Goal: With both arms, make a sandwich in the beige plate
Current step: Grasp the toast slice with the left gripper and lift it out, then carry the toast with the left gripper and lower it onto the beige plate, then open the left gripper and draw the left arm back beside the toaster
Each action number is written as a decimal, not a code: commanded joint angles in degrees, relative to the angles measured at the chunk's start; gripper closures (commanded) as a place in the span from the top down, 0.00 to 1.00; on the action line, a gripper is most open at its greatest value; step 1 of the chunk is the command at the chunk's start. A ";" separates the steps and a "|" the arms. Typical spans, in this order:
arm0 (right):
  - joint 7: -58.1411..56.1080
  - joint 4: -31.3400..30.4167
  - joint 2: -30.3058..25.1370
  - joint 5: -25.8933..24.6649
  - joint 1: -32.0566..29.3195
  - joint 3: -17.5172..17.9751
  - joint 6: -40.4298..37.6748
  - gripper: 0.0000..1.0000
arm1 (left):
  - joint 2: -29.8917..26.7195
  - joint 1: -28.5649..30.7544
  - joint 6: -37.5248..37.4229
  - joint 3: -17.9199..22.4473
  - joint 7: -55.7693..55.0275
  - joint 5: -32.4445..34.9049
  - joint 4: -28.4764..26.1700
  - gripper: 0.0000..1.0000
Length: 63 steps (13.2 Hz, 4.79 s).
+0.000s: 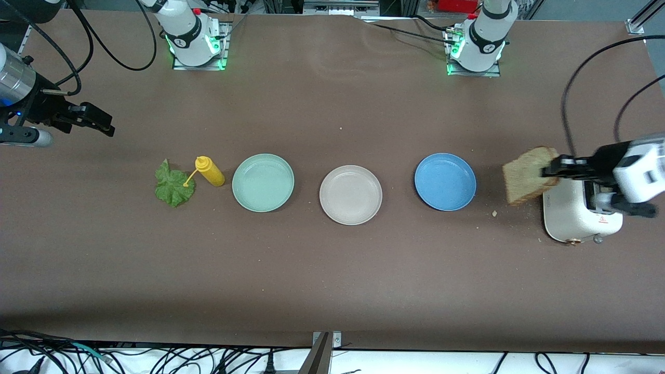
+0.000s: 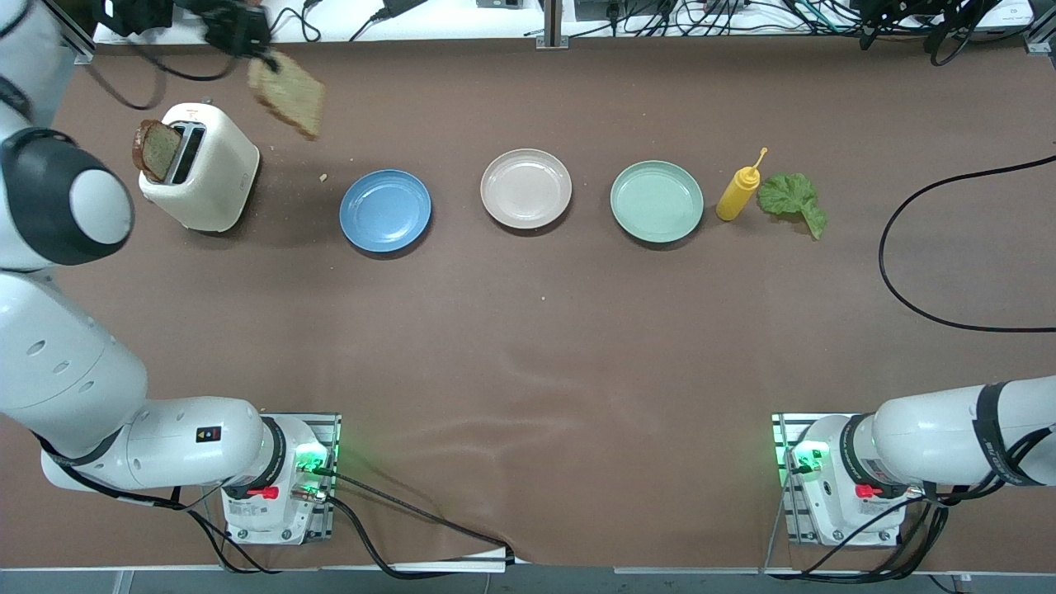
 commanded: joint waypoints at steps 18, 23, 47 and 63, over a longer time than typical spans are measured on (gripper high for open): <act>0.24 0.98 0.17 -0.18 -0.80 0.86 -0.89 1.00 | 21.31 -24.66 28.41 0.60 -1.31 -31.09 0.44 0.00; 0.15 0.89 0.17 -0.18 -0.80 0.86 -0.89 1.00 | 24.48 -26.25 31.50 0.60 -1.31 -32.50 0.27 0.00; 0.41 0.98 0.17 -0.36 -0.72 0.68 -2.38 1.00 | 14.83 -3.67 28.51 2.71 -5.97 -0.28 -0.61 1.00; -0.29 1.41 1.40 2.36 -0.37 0.94 -6.42 1.00 | 3.14 0.47 17.45 3.15 -5.44 18.21 -0.70 1.00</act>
